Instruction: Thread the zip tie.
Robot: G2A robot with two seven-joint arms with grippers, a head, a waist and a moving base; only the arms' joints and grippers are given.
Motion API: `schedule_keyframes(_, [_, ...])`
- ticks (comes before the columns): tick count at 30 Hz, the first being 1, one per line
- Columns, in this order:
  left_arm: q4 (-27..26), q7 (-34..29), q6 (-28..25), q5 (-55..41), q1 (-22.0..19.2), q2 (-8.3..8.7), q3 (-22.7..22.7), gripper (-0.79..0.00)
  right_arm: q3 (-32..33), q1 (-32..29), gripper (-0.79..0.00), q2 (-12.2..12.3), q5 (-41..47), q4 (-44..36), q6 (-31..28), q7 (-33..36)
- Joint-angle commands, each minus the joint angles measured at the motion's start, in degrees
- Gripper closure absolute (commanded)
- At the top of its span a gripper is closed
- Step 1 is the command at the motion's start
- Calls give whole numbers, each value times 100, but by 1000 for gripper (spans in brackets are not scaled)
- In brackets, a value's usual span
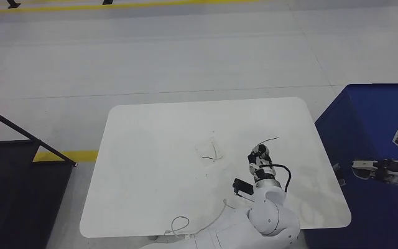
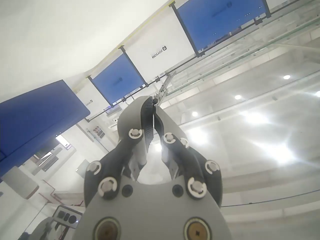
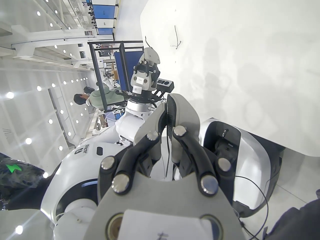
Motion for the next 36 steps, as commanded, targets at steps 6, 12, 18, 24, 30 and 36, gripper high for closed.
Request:
schedule_keyframes(6, [-36,491,514,2920,147,130,247,0,-32,-202,0,-32,-41,-518,275,-400])
schedule_keyframes(12, [-440,1409,1449,6196,404,335,924,0,141,-371,0,-60,150,-976,867,-729])
schedule_keyframes(18, [-449,1309,1734,6855,529,430,924,0,172,-407,0,-61,134,-1203,1004,-854])
schedule_keyframes(24, [-293,917,2104,7219,568,467,923,0,97,-440,0,-76,291,-1358,1111,-1005])
schedule_keyframes(30, [-172,666,3288,8422,683,477,924,0,-2,-891,0,-158,359,-1831,1182,-1238])
schedule_keyframes(36, [-253,686,3384,8335,739,519,924,0,73,-1251,0,-246,451,-1954,1112,-1501])
